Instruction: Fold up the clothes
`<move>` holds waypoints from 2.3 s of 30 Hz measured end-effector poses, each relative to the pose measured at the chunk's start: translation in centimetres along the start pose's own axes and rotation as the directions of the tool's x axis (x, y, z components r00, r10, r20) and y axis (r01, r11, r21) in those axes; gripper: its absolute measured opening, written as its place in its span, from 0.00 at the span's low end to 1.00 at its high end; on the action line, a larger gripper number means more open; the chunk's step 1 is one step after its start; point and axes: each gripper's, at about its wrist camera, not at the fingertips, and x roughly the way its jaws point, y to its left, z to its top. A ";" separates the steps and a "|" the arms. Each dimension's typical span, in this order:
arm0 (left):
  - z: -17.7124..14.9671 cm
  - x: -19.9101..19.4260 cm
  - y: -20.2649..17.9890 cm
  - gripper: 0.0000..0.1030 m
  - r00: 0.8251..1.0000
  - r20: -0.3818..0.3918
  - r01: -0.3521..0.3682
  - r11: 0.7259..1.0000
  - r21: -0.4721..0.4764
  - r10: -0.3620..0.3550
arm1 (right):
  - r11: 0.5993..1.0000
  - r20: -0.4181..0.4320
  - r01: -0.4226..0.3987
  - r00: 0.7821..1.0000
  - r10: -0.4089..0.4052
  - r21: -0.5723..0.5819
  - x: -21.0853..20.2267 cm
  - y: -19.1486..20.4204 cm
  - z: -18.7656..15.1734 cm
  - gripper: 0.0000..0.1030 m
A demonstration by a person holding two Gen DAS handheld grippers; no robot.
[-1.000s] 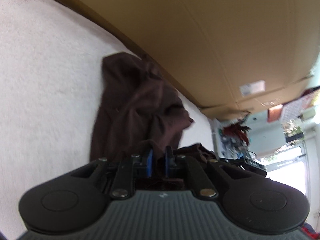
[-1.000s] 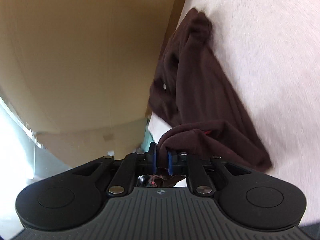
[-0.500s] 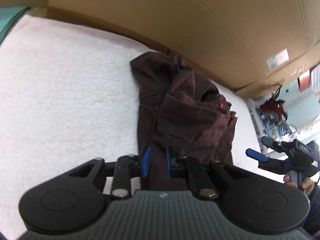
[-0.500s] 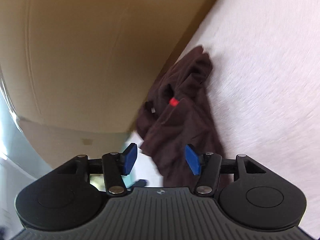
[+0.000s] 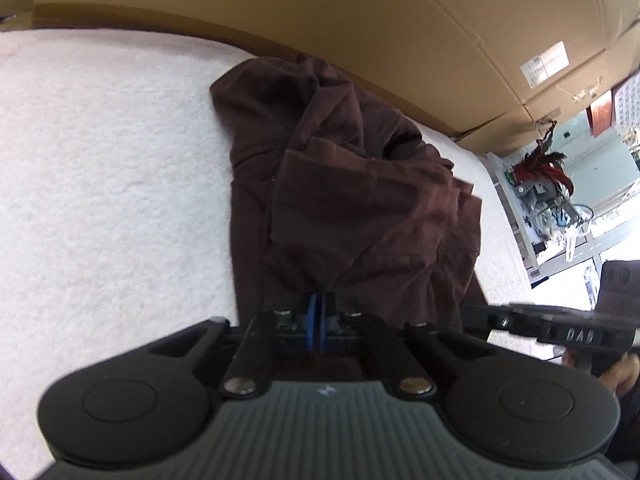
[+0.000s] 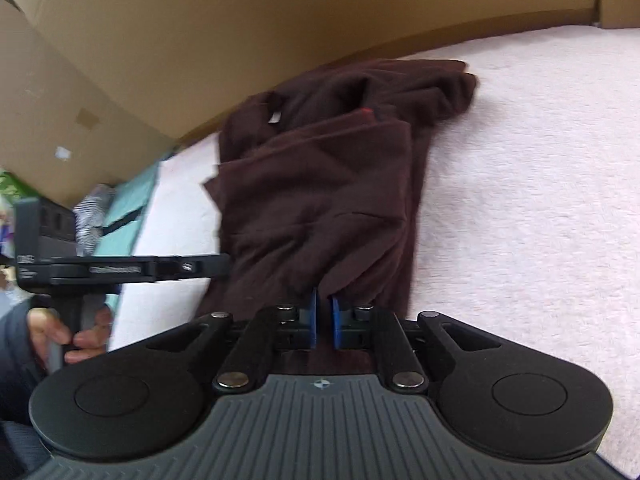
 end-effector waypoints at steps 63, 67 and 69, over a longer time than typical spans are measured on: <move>-1.4 -2.5 2.9 0.58 0.998 0.069 0.014 0.992 -0.126 -0.005 | 0.988 0.120 0.022 0.992 -0.040 0.150 -2.7 -3.7 0.6 0.58; -2.4 -1.6 2.6 0.67 0.999 0.036 0.035 0.991 -0.127 -0.031 | 0.985 0.054 0.056 0.996 -0.065 0.164 -1.4 -3.8 -1.5 0.58; -2.2 -1.1 2.1 0.72 0.998 0.042 0.044 0.992 -0.121 -0.039 | 0.978 0.058 0.011 0.998 -0.024 0.209 -0.4 -4.2 -2.3 0.58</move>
